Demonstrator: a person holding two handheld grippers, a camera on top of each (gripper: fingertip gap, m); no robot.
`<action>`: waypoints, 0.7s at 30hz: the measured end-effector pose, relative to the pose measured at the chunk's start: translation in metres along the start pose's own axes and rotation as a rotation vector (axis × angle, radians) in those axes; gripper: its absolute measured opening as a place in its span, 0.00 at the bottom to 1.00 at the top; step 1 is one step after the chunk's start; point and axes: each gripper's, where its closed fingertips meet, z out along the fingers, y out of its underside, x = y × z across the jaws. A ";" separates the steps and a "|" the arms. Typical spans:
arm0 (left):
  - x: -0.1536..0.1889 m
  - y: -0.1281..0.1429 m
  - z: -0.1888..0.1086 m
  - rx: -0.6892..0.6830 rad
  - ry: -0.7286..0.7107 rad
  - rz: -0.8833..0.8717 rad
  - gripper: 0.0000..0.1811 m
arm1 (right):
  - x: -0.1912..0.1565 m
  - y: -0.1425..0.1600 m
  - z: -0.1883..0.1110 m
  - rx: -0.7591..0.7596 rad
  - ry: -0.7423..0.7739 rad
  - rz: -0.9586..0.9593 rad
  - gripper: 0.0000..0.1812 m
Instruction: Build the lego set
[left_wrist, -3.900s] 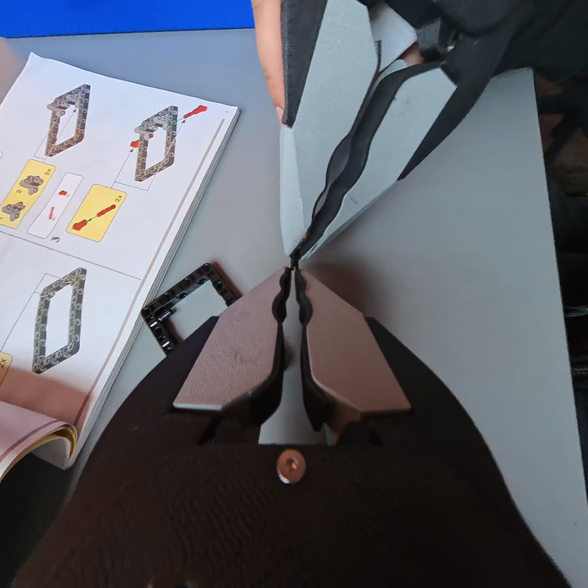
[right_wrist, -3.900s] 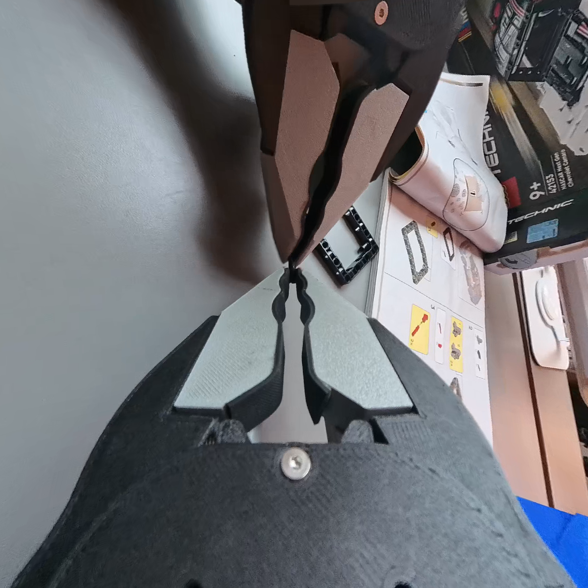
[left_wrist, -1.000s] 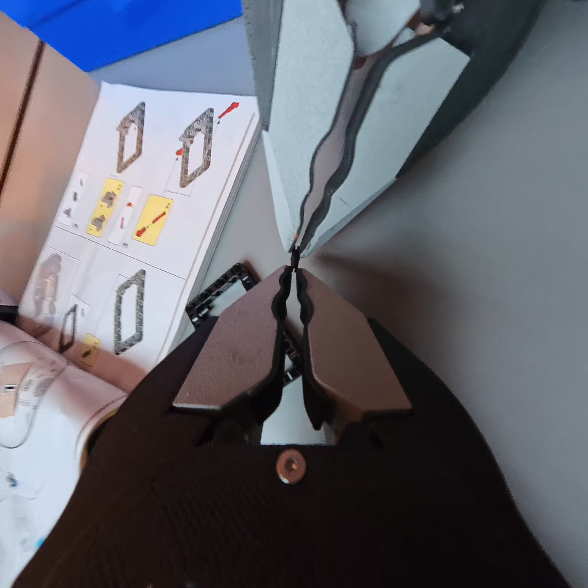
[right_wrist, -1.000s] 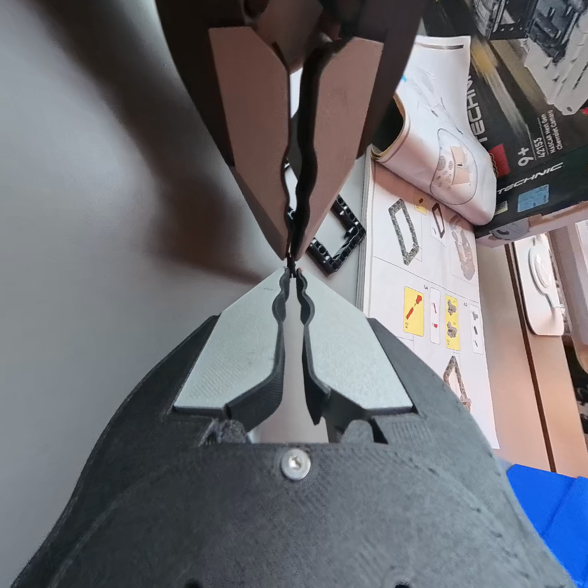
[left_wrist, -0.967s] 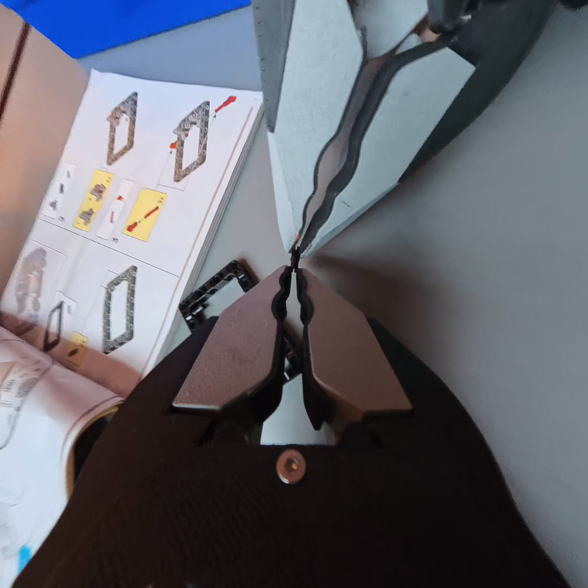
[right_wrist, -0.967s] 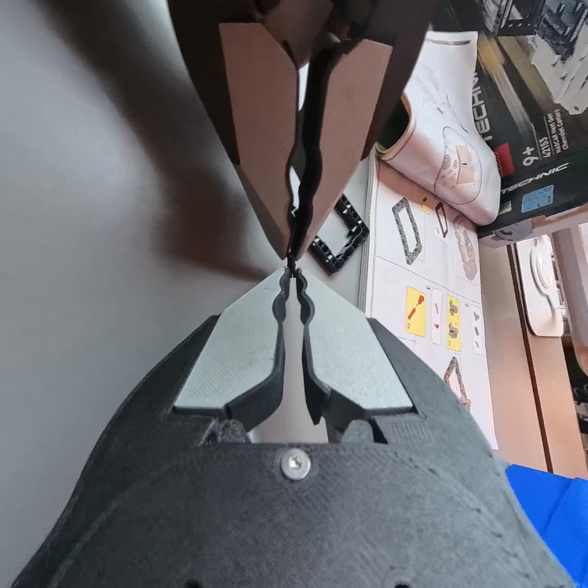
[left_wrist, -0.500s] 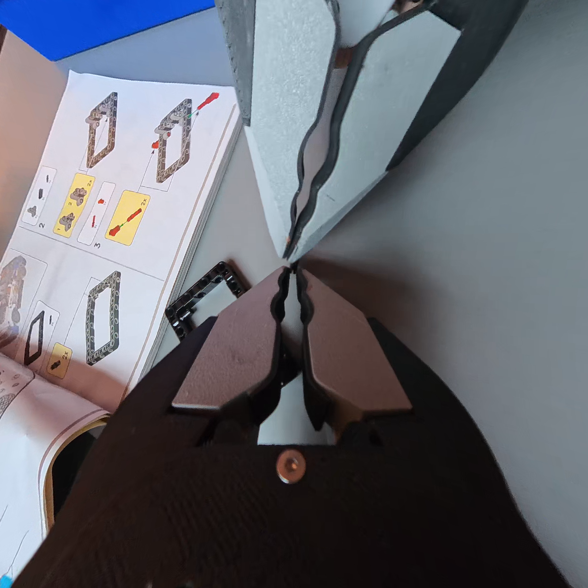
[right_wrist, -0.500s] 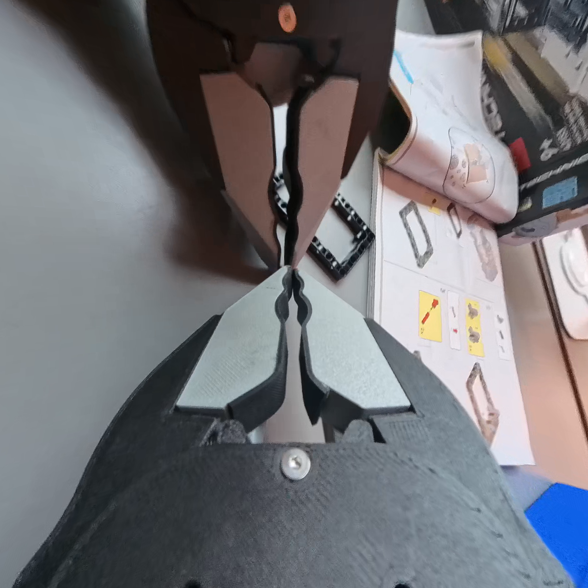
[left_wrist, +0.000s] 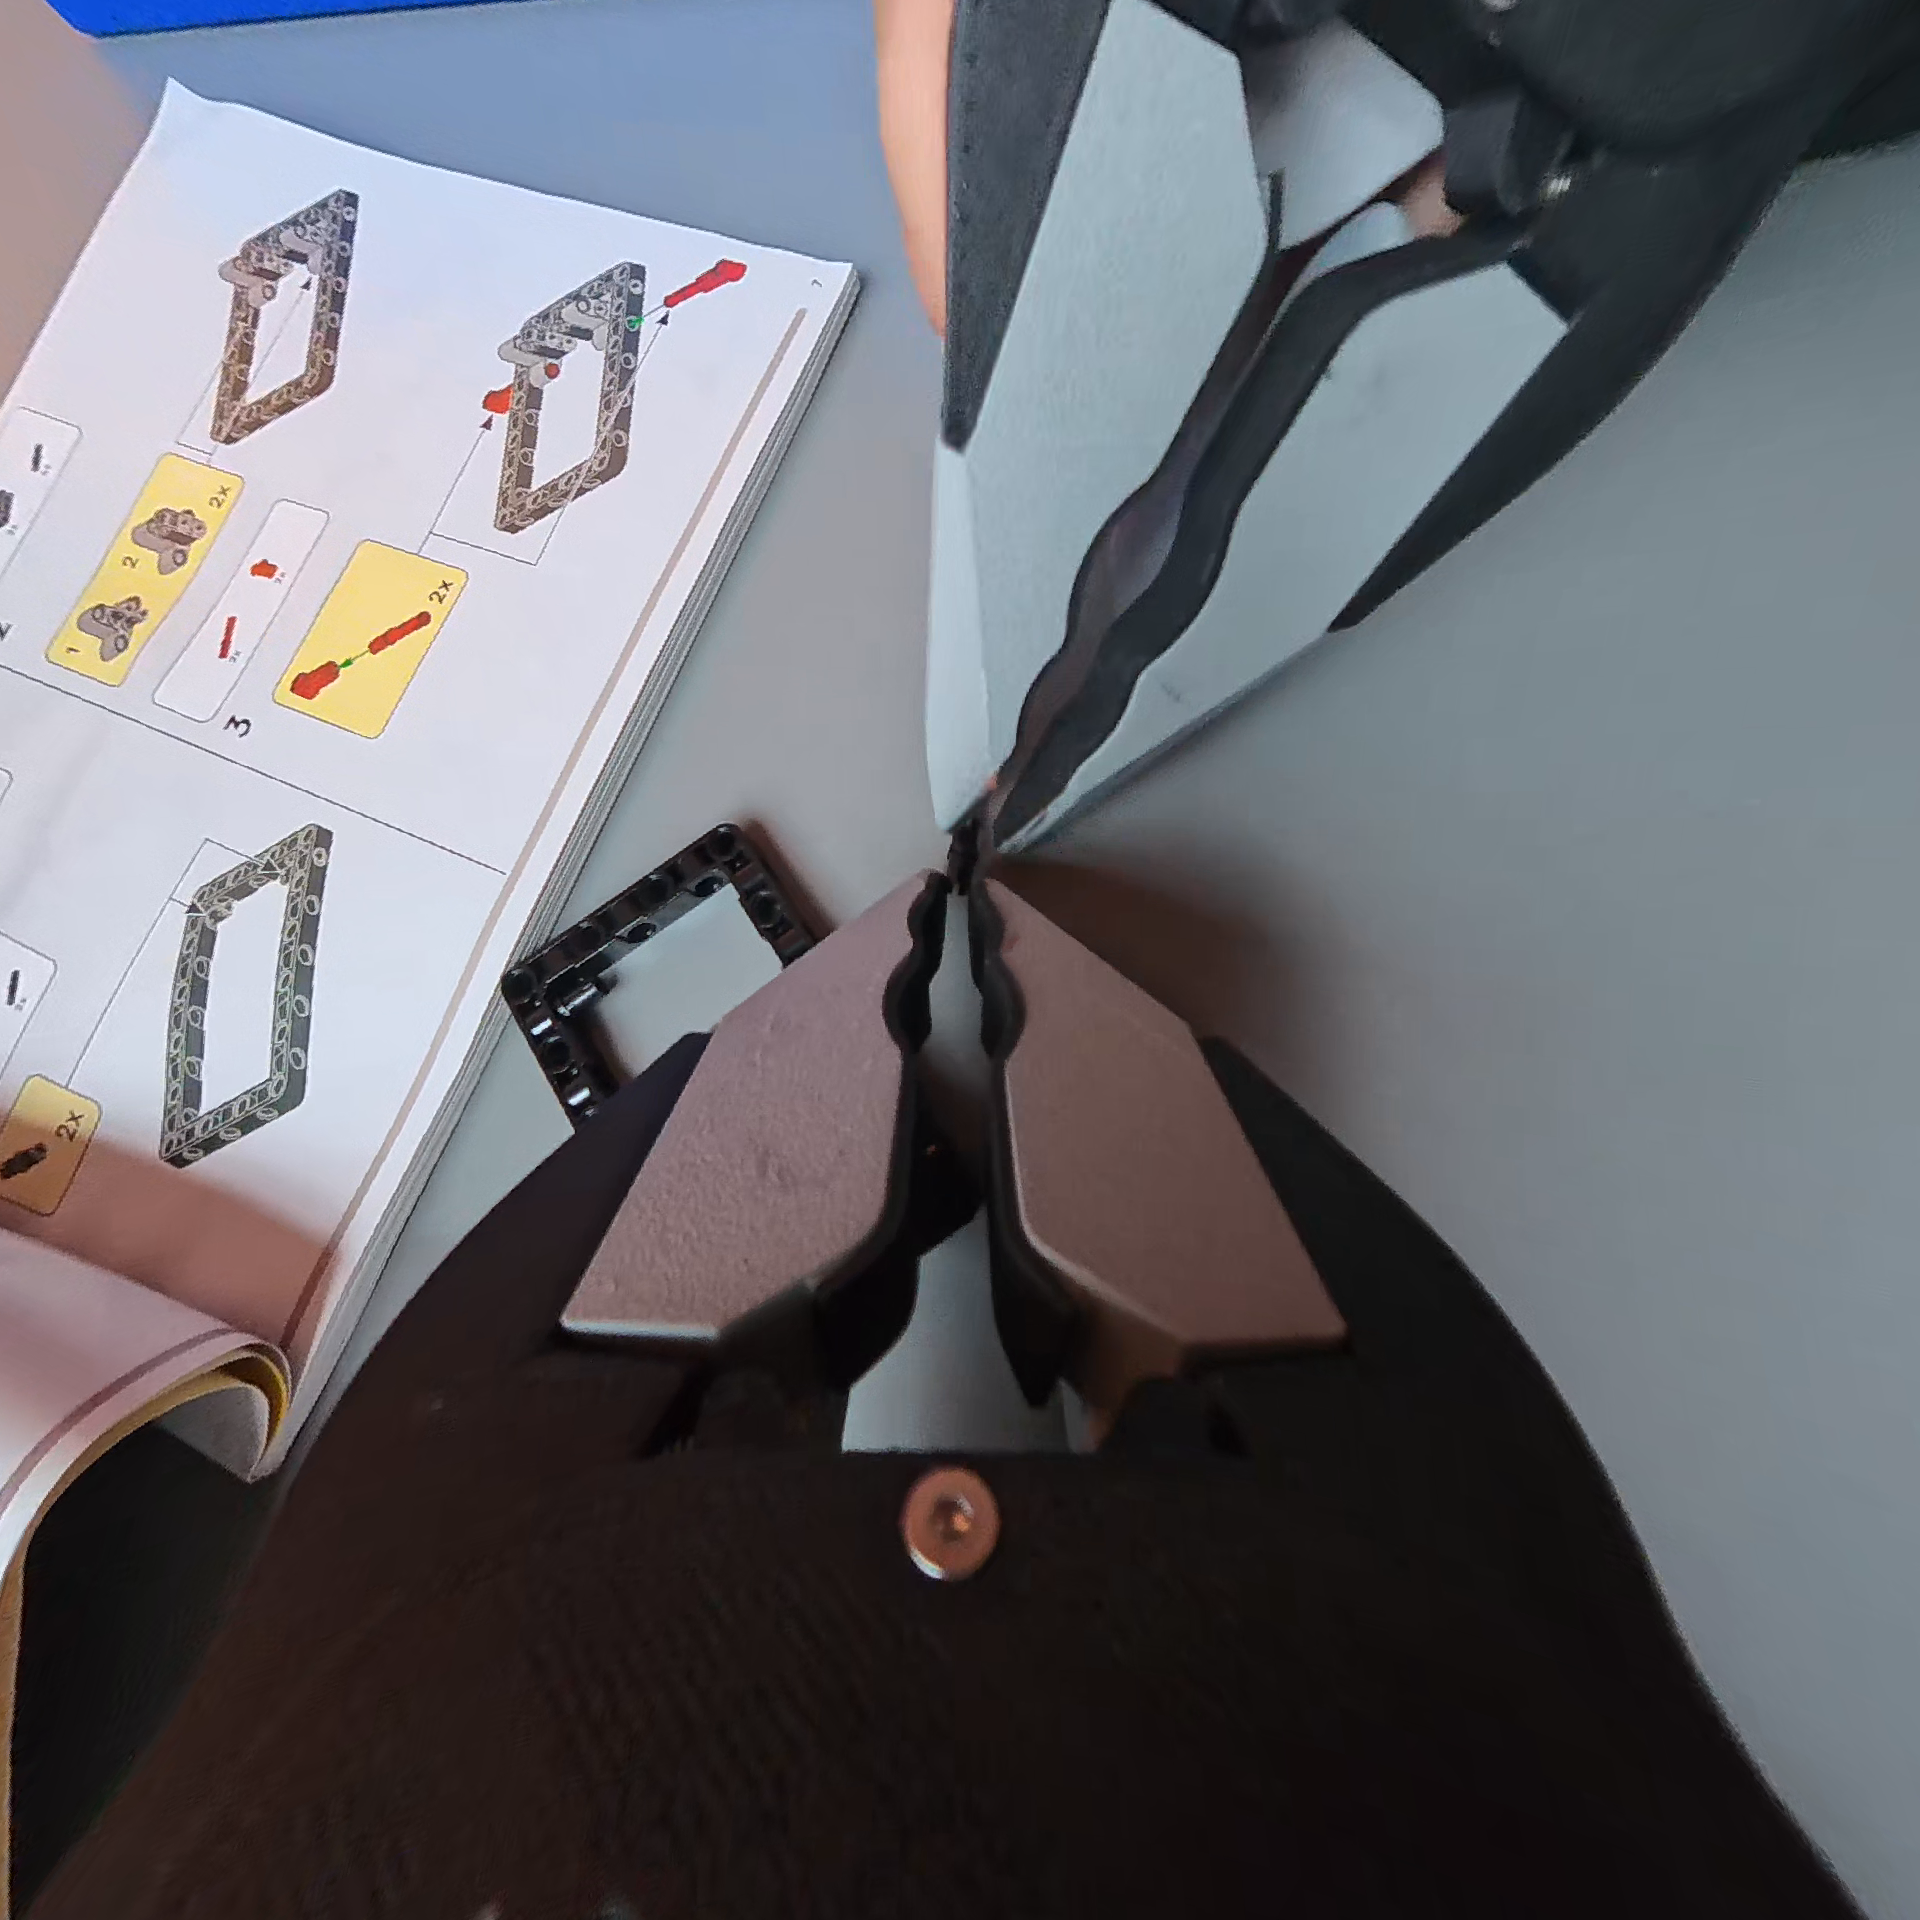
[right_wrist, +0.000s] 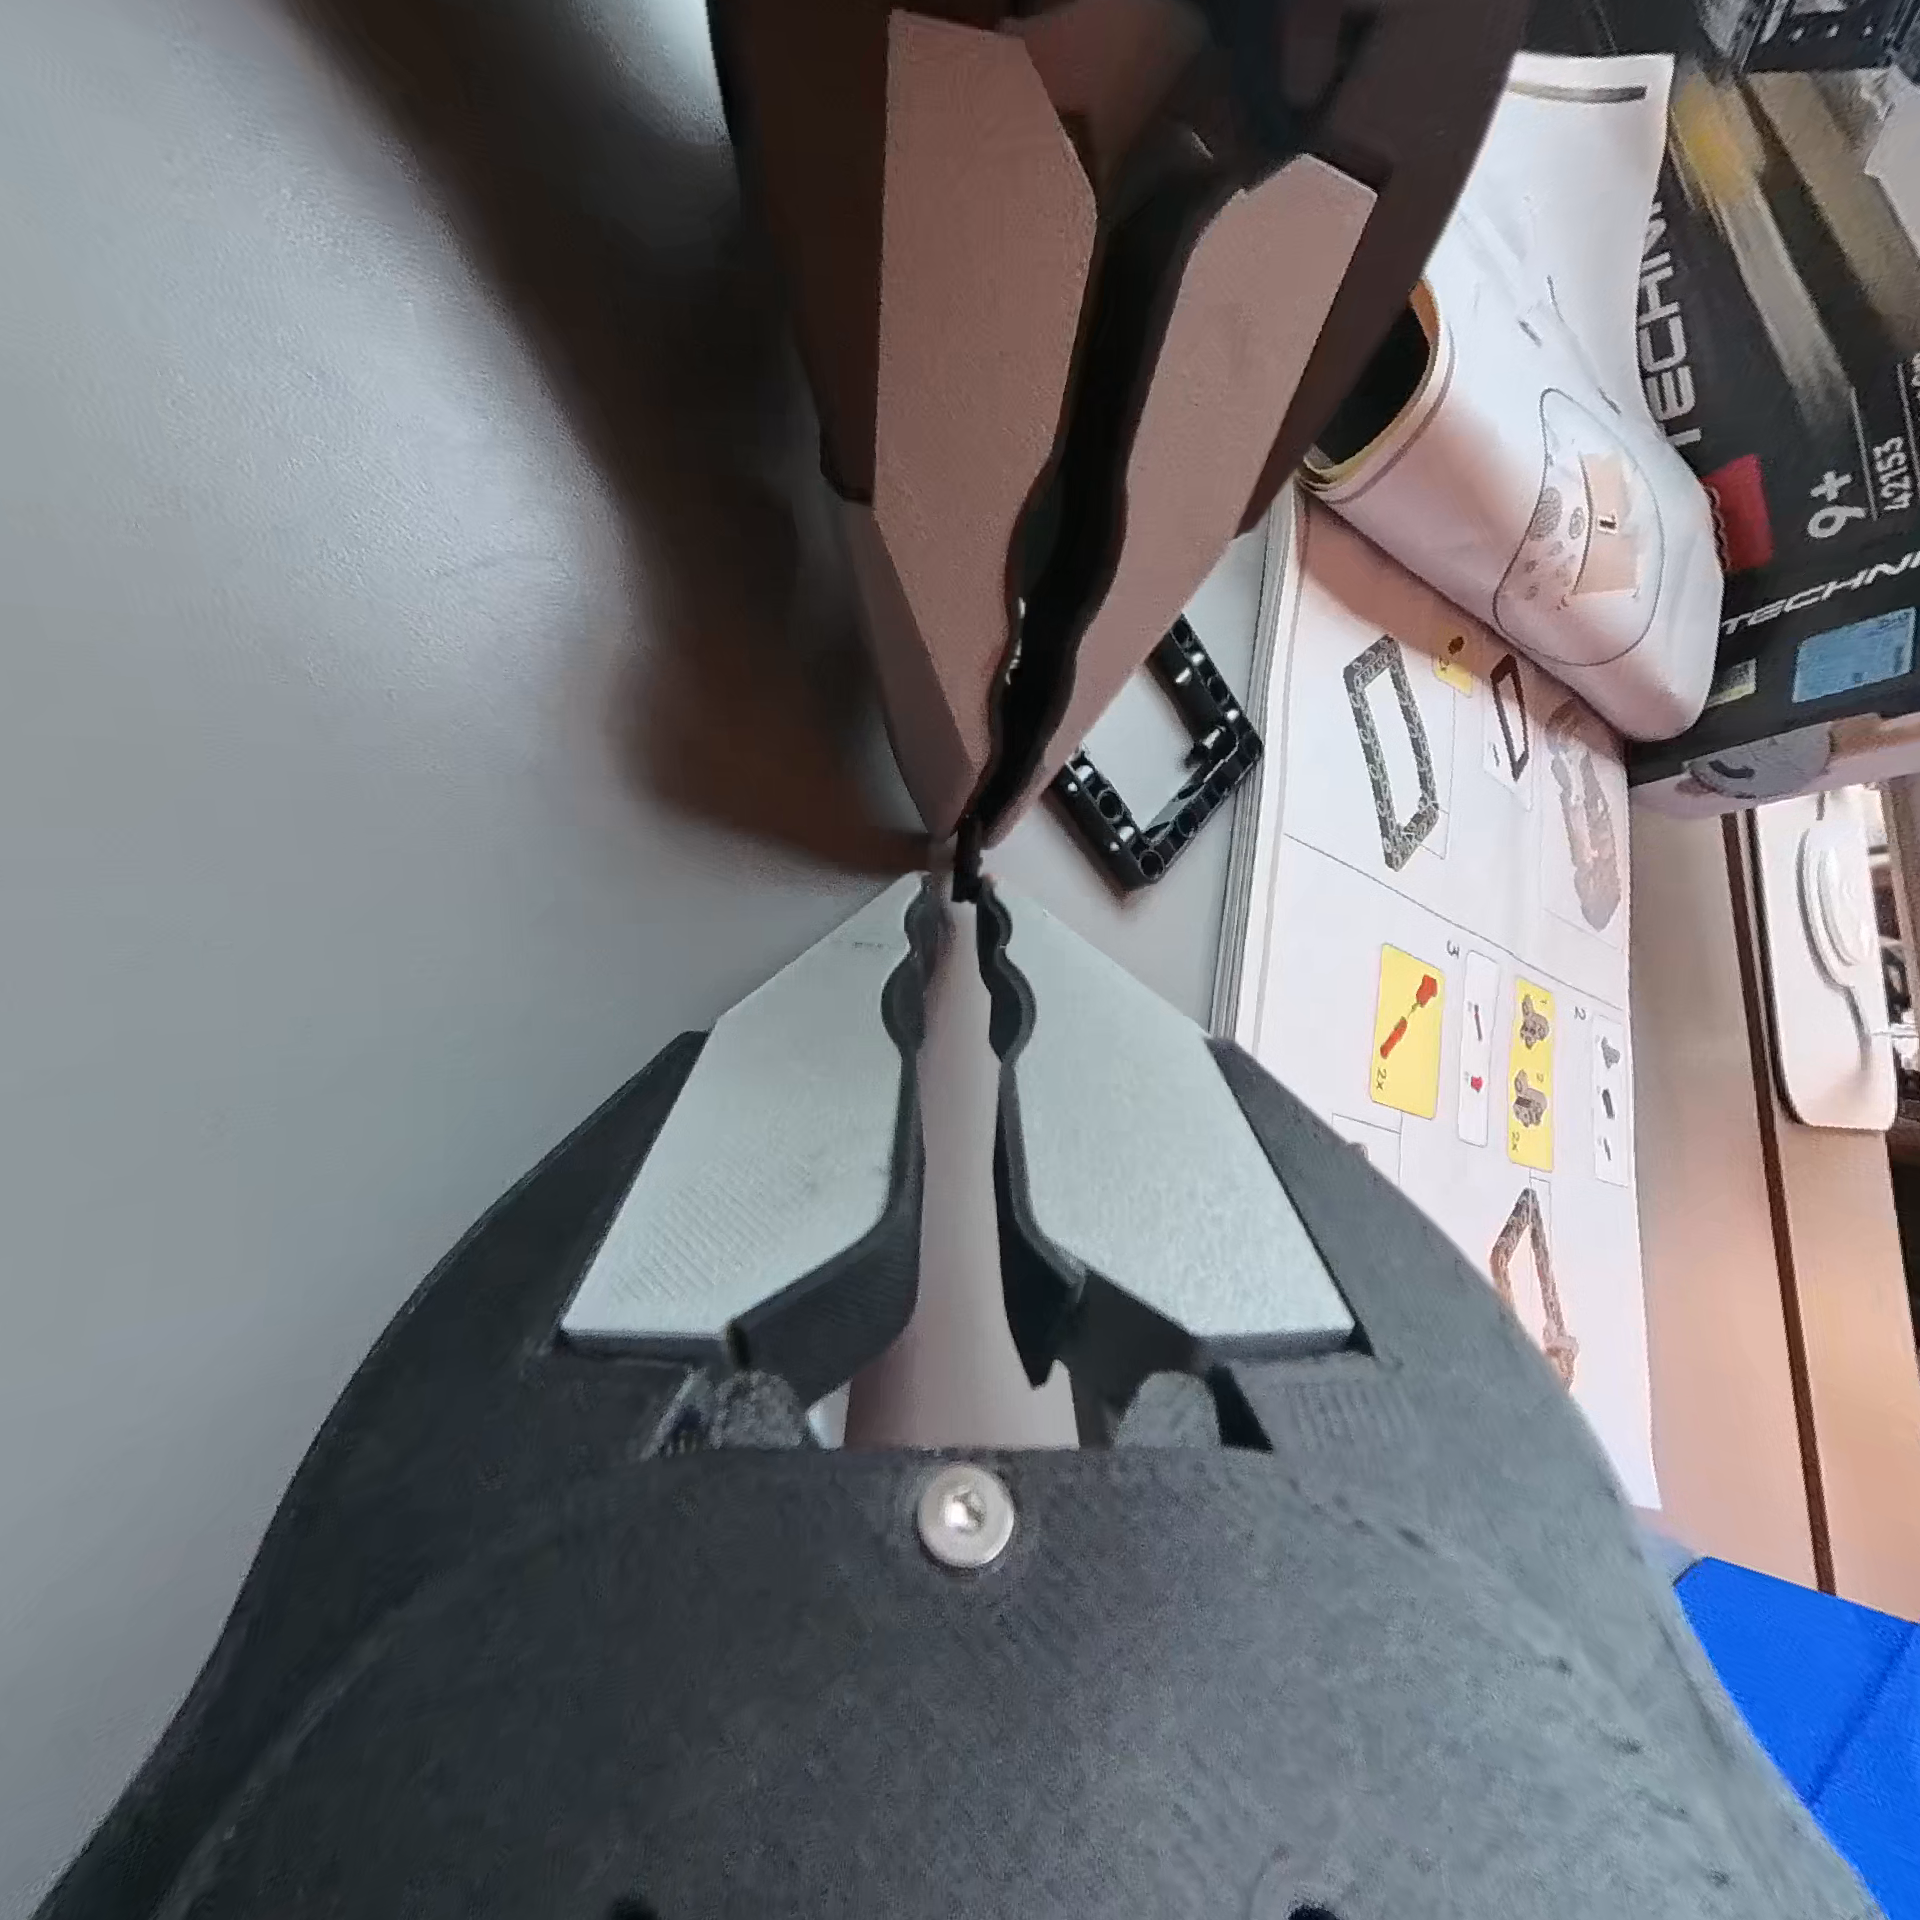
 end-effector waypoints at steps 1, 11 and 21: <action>0.000 -0.001 -0.001 0.007 0.003 -0.003 0.01 | 0.000 -0.001 0.000 0.001 0.001 0.001 0.02; 0.001 -0.004 -0.005 0.032 0.011 -0.002 0.01 | 0.003 0.001 0.003 -0.009 0.003 0.033 0.00; -0.001 -0.004 -0.001 0.025 -0.024 0.018 0.04 | 0.003 0.003 0.003 -0.037 0.008 0.030 0.00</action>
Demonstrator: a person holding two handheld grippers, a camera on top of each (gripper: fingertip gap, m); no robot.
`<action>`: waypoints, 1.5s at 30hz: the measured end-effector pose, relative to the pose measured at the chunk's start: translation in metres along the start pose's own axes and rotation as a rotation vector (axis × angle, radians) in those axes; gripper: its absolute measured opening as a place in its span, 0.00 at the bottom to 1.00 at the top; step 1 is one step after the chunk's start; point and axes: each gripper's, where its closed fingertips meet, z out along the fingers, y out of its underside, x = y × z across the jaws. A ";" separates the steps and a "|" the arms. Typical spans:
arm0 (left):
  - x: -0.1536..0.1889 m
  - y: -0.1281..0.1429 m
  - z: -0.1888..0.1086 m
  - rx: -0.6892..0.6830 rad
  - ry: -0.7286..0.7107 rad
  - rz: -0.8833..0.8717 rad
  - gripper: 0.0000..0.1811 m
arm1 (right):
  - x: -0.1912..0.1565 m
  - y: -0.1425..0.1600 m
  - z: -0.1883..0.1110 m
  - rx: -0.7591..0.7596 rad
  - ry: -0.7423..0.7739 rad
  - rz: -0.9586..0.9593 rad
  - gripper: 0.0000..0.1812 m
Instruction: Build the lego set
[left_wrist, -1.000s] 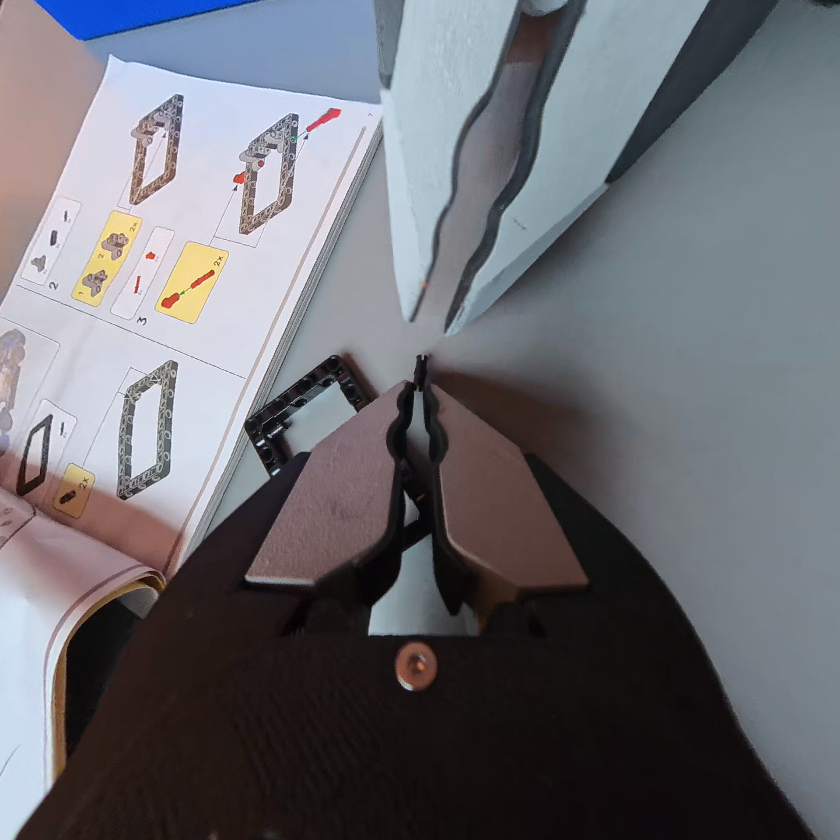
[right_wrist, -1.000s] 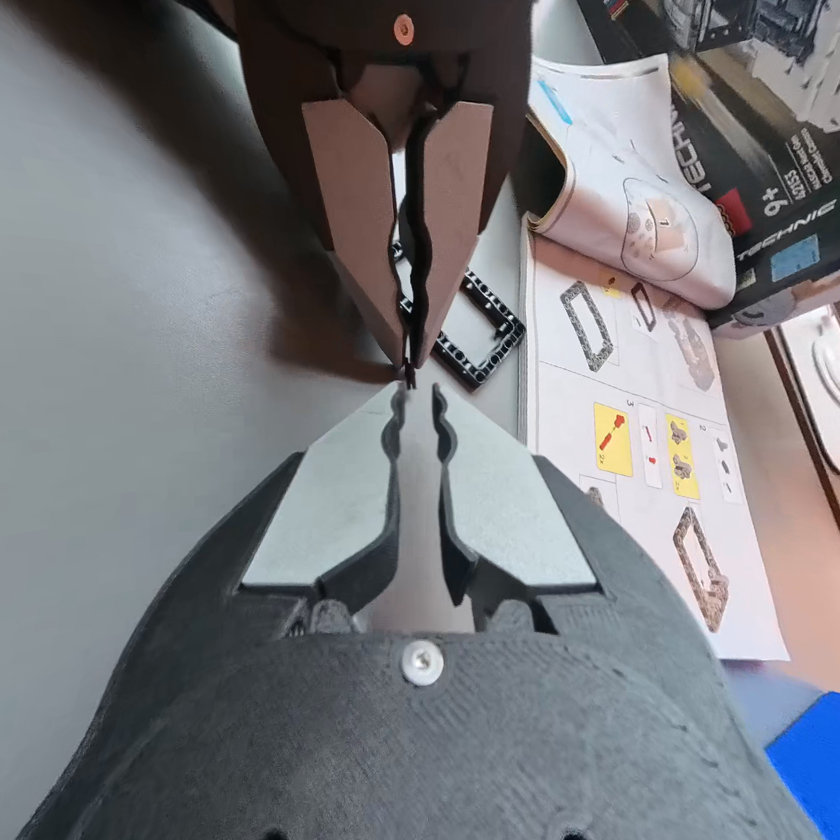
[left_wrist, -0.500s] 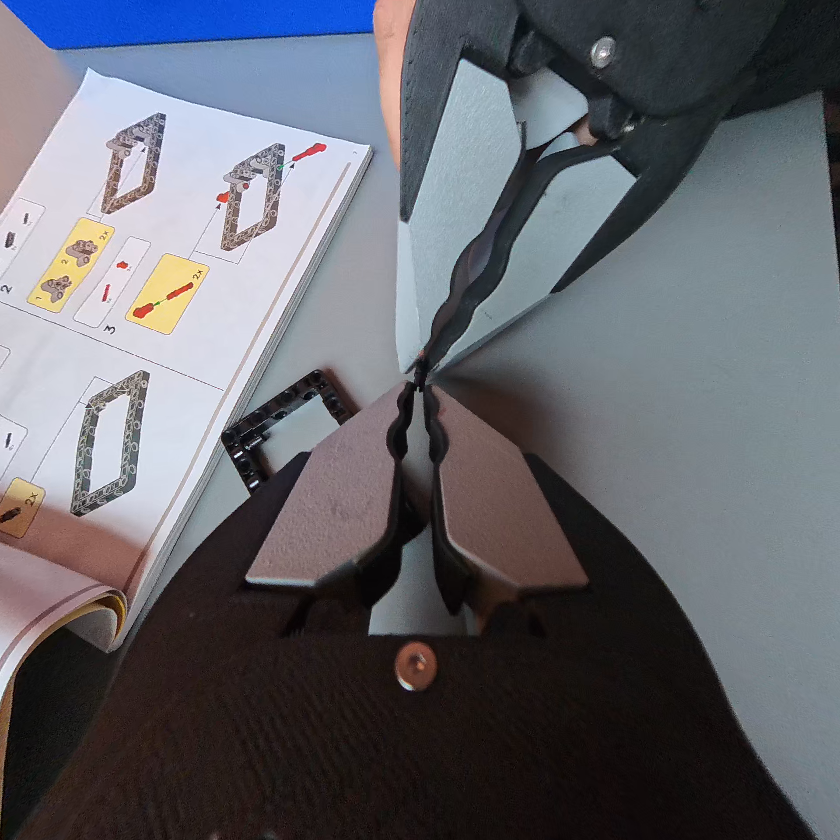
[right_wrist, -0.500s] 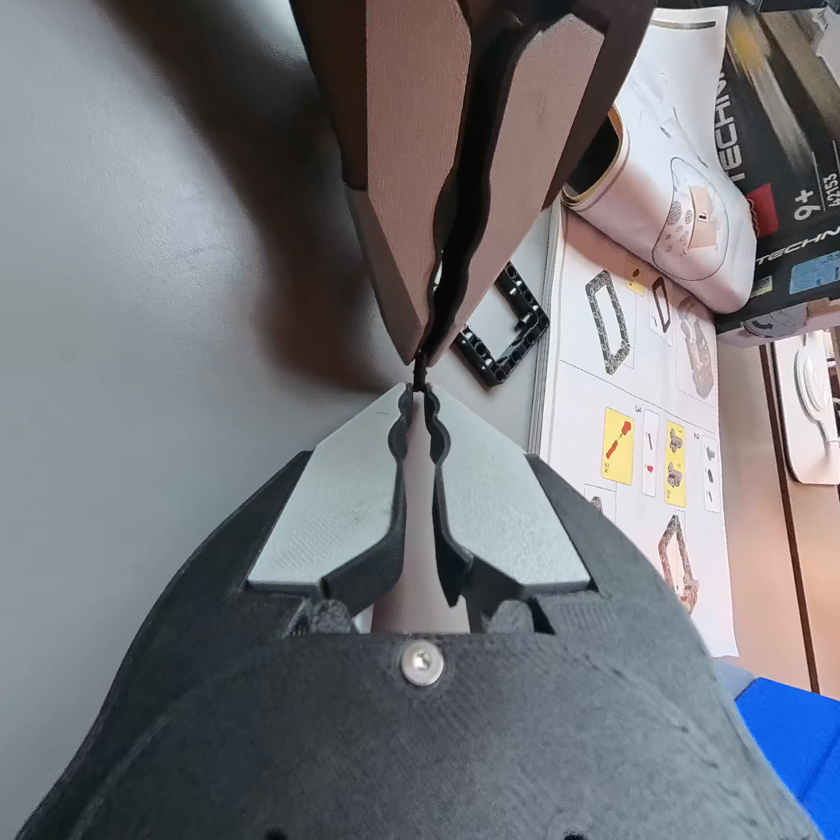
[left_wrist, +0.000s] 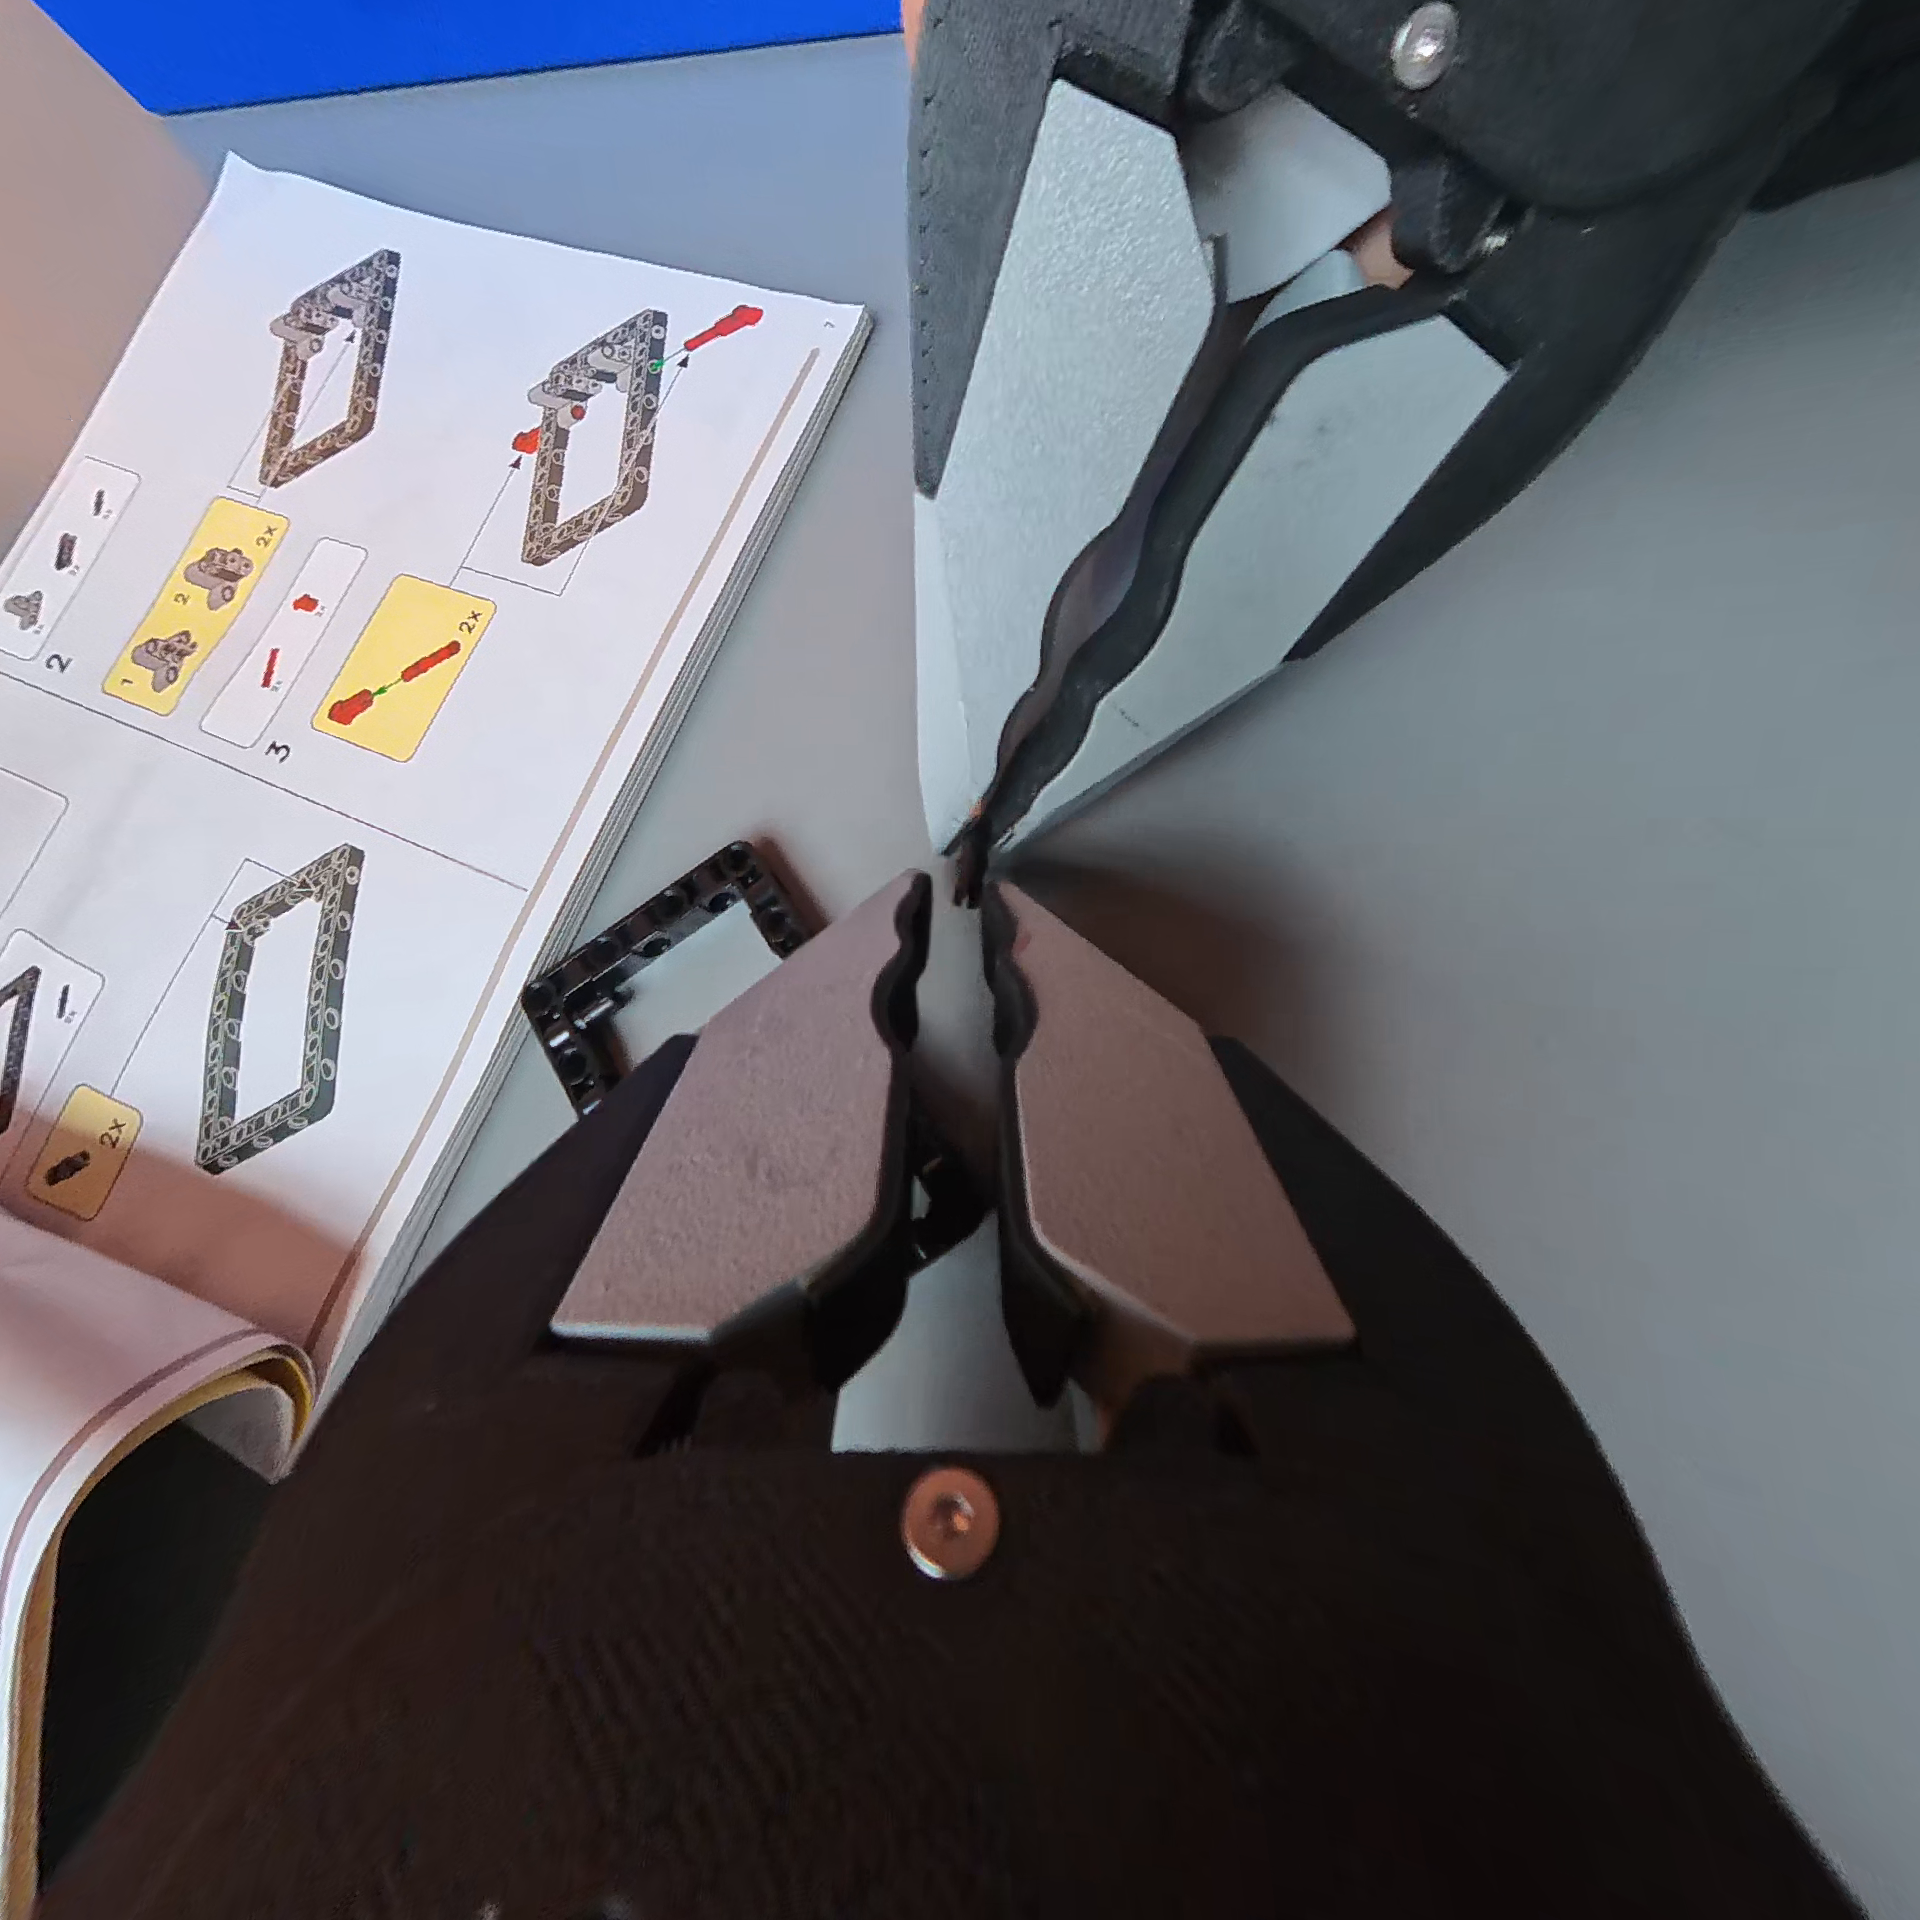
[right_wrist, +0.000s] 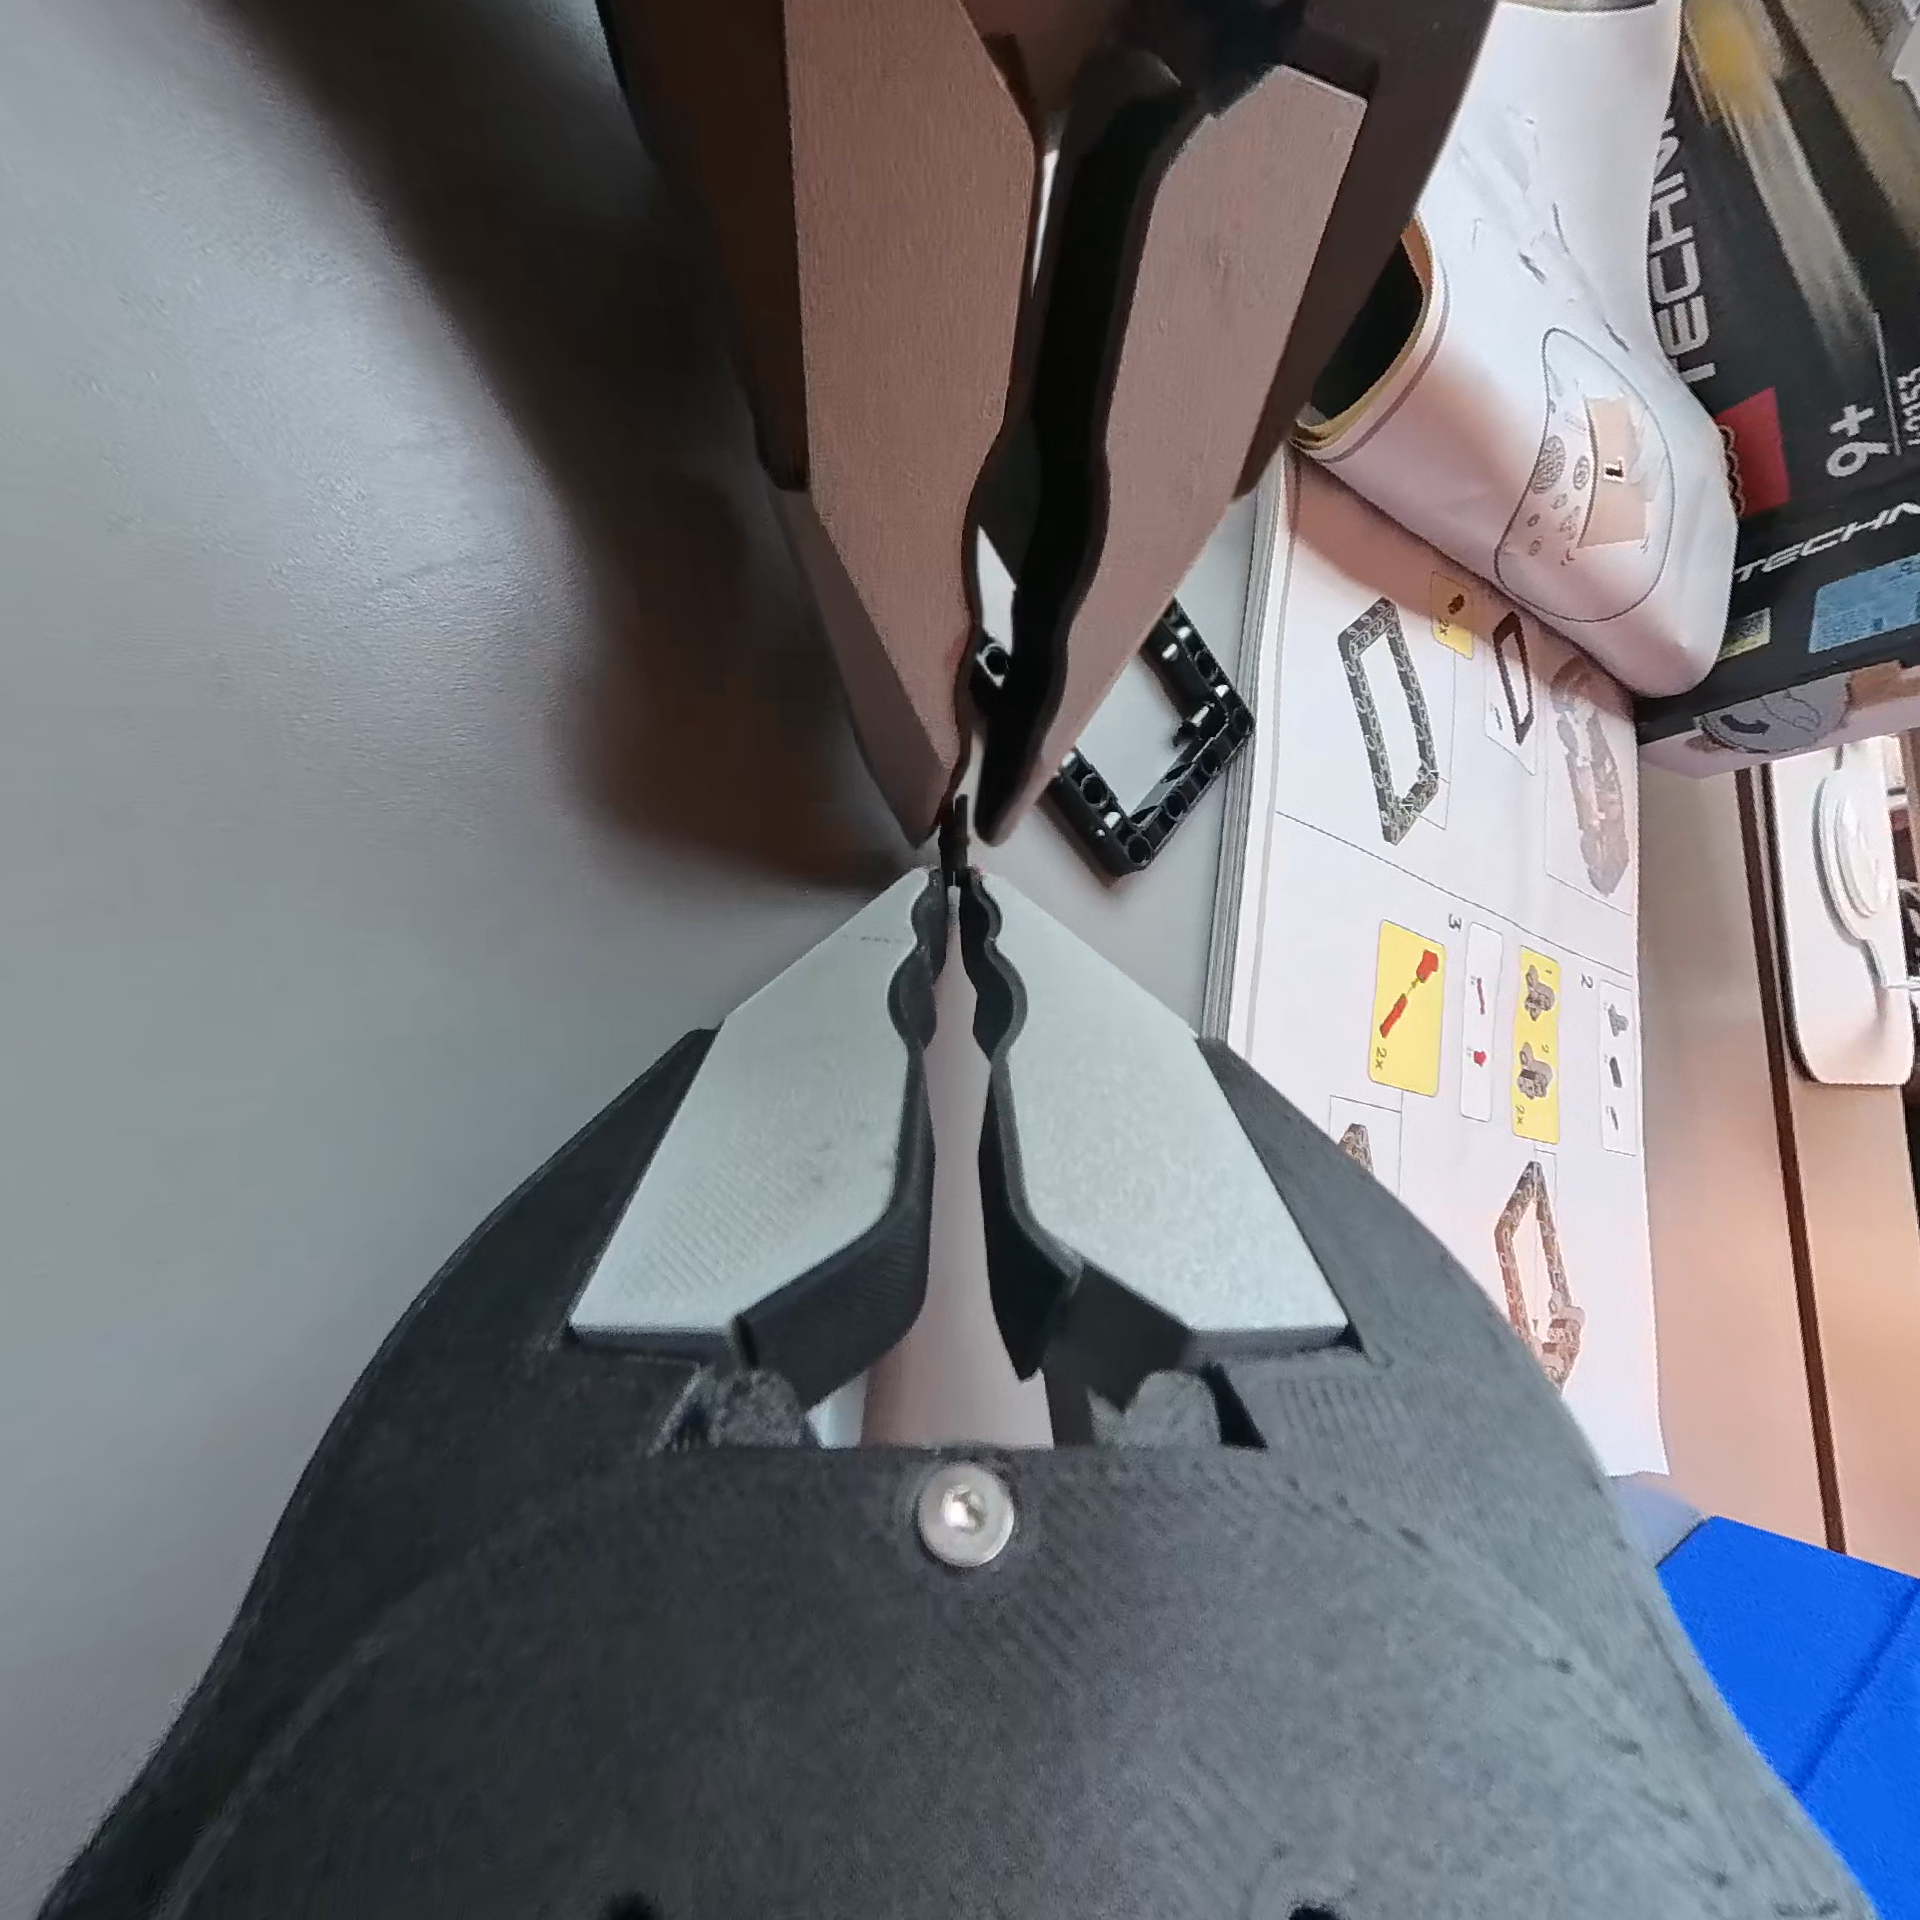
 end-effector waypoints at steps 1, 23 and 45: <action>0.000 0.001 0.001 -0.007 -0.006 0.010 0.04 | 0.000 0.000 0.000 0.002 0.001 -0.001 0.00; 0.007 -0.003 -0.002 -0.033 -0.013 0.091 0.01 | -0.003 0.000 -0.002 -0.022 0.010 -0.045 0.00; 0.004 -0.002 -0.002 -0.036 -0.058 0.131 0.01 | -0.002 -0.001 0.000 -0.023 -0.003 -0.017 0.00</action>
